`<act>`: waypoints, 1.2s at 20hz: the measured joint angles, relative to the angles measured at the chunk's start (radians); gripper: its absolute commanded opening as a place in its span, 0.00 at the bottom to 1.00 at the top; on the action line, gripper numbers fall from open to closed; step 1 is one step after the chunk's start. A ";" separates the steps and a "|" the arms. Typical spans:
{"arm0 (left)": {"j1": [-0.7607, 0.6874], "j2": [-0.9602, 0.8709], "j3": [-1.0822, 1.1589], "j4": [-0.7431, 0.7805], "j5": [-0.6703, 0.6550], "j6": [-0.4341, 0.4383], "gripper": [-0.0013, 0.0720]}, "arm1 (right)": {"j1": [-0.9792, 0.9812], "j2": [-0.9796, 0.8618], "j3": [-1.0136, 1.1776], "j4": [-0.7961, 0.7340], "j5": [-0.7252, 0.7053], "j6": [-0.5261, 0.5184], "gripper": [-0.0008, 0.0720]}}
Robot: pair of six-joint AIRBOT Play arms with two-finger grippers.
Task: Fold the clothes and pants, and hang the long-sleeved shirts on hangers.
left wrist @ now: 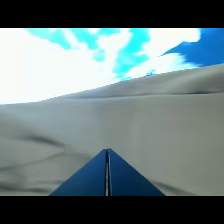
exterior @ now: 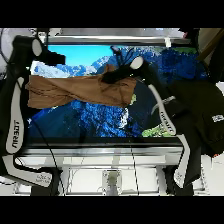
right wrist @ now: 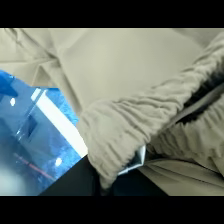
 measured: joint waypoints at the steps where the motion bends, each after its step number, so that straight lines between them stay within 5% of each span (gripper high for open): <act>1: 0.014 0.005 0.000 0.003 -0.008 0.002 0.03 | 0.022 -0.016 0.000 0.002 -0.025 -0.001 0.05; 2: 0.023 0.008 -0.001 0.004 -0.016 0.005 0.03 | 0.040 -0.028 0.000 0.003 -0.059 0.000 0.22; 3: 0.030 0.010 -0.001 0.004 -0.020 0.006 0.03 | 0.053 -0.035 0.002 0.009 -0.095 0.000 0.61; 4: 0.035 0.011 -0.001 0.005 -0.024 0.008 0.03 | 0.059 -0.038 0.003 0.021 -0.139 0.002 0.86; 7: 0.045 0.015 -0.001 0.008 -0.032 0.012 0.03 | 0.046 -0.024 0.003 0.024 -0.202 0.021 0.84; 9: 0.050 0.016 -0.001 0.010 -0.035 0.012 0.03 | 0.000 0.005 0.003 -0.020 -0.172 0.035 0.73; 15: 0.055 0.016 -0.001 0.012 -0.042 0.027 0.03 | -0.228 0.068 -0.032 -0.199 0.159 0.116 0.74; 16: 0.055 0.016 -0.001 0.012 -0.042 0.027 0.03 | -0.262 0.071 -0.064 -0.212 0.208 0.124 0.75; 18: 0.055 0.016 -0.001 0.012 -0.042 0.028 0.03 | -0.314 0.072 -0.151 -0.216 0.255 0.147 0.98; 24: 0.055 0.016 -0.001 0.012 -0.043 0.030 0.03 | -0.382 0.031 -0.333 0.048 0.148 0.195 0.98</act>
